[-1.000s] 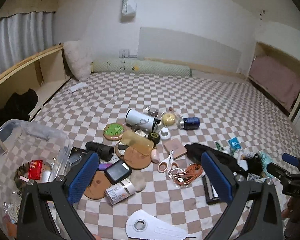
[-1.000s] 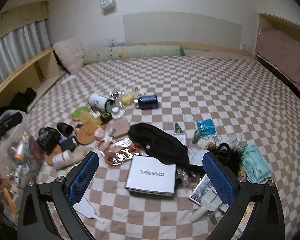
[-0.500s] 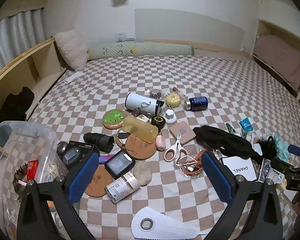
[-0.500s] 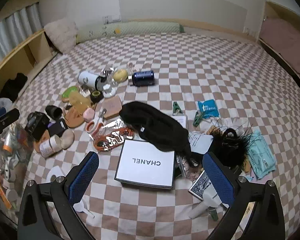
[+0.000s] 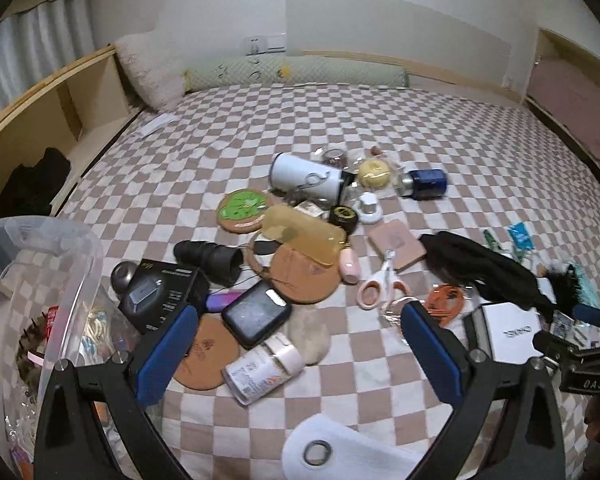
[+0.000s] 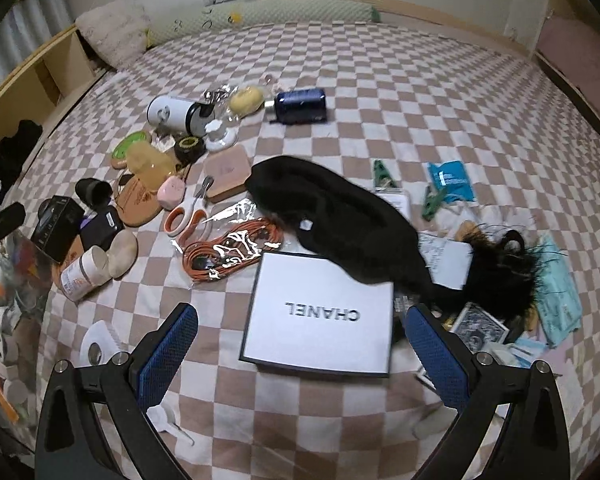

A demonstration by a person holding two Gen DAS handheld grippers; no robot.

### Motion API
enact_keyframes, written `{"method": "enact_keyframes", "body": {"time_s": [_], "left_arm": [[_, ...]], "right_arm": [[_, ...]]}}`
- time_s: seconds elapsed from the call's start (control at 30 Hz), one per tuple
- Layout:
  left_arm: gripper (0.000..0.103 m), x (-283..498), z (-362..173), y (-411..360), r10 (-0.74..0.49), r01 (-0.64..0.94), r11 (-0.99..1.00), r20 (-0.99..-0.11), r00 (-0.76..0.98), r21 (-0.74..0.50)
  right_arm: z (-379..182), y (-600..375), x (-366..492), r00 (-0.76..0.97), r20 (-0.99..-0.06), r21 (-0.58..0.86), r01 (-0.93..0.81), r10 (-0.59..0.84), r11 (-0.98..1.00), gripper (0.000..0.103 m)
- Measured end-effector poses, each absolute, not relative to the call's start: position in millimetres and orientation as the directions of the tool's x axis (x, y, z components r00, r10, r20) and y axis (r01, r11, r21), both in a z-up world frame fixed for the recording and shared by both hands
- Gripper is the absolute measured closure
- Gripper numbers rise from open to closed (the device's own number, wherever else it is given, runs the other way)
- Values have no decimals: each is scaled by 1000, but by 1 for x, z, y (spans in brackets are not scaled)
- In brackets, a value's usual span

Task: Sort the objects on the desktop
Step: 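Lower the right gripper and grasp the bagged orange cable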

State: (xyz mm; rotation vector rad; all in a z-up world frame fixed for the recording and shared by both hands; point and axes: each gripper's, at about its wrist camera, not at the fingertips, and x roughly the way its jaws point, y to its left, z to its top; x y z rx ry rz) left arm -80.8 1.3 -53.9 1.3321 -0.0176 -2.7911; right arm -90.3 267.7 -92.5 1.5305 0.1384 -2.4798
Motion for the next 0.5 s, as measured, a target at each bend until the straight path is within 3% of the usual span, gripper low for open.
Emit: {"method": "enact_keyframes", "body": {"time_s": [0.4, 0.5], "left_arm": [[2, -90, -64, -17, -43, 51, -999, -789, -613, 15], [2, -91, -66, -15, -46, 34, -999, -789, -613, 32]], "right_arm": [[-136, 176, -83, -438, -889, -118, 499, -133, -858, 0], [-155, 156, -80, -450, -889, -198, 547, -86, -813, 9]]}}
